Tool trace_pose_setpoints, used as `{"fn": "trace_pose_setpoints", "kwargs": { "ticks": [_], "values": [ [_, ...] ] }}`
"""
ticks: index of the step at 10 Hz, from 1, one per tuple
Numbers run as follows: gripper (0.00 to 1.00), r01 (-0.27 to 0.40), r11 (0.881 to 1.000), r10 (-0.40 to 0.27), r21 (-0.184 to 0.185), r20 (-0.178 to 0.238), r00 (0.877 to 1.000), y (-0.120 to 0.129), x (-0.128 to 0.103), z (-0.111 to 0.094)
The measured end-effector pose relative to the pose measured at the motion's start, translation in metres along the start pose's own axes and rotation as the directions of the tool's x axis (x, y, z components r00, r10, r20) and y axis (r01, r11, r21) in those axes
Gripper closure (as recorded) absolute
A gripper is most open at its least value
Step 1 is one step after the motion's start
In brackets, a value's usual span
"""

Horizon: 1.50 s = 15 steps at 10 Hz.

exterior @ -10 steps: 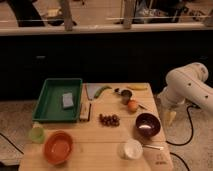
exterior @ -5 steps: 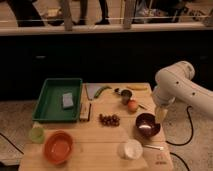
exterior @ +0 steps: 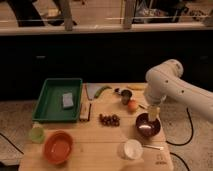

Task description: Place grapes in red bowl

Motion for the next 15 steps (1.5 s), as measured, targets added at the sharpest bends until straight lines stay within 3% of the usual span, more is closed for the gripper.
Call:
{"fn": "trace_pose_setpoints", "kwargs": {
  "ticks": [15],
  "values": [
    [0.20, 0.074, 0.997, -0.074, 0.000, 0.029, 0.997, -0.009, -0.055, 0.016]
  ]
}}
